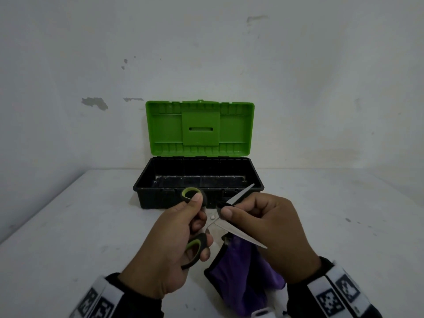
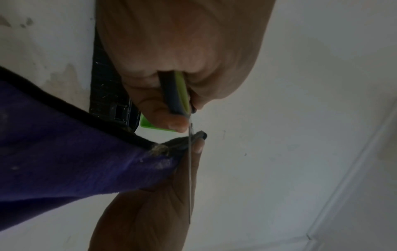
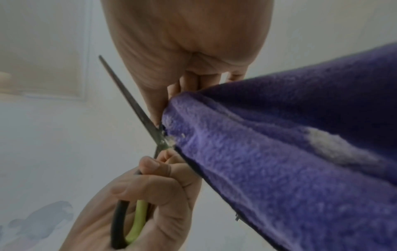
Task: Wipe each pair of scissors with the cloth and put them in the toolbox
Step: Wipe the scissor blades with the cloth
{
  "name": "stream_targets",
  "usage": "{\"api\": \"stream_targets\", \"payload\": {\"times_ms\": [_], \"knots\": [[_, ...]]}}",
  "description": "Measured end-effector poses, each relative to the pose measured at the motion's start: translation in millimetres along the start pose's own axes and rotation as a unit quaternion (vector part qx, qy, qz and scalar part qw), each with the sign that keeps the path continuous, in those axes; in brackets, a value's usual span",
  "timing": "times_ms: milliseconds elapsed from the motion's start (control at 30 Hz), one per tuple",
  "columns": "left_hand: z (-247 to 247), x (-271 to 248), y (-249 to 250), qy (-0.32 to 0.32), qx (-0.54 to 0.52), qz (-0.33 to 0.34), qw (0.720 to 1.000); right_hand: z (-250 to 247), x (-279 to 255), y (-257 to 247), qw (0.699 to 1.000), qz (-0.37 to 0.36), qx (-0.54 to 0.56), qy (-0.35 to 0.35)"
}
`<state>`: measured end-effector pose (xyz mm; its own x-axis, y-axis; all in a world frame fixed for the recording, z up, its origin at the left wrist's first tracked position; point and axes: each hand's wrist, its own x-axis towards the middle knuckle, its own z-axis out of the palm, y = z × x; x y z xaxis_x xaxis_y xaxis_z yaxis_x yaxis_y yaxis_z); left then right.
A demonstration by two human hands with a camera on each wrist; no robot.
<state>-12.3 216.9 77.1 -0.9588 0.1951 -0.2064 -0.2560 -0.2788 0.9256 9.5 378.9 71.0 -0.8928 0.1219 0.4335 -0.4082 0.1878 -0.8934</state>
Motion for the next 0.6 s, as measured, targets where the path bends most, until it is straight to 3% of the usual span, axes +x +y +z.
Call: {"api": "stream_targets", "payload": {"times_ms": [200,333,500,600], "knots": [[-4,-1,1,-0.001,-0.008,-0.001,1.000,-3,3,4,0.997,-0.024,0.018,0.075],[-6,-1,-1,0.000,-0.006,-0.009,1.000,-1,0,4,0.998,-0.047,-0.041,0.031],[-11,0,0,-0.001,-0.009,-0.013,1.000,-8,9,12,0.995,-0.042,-0.002,0.095],[-13,1,0,0.003,-0.004,-0.010,1.000,-1,5,14,0.995,-0.050,-0.013,0.080]]}}
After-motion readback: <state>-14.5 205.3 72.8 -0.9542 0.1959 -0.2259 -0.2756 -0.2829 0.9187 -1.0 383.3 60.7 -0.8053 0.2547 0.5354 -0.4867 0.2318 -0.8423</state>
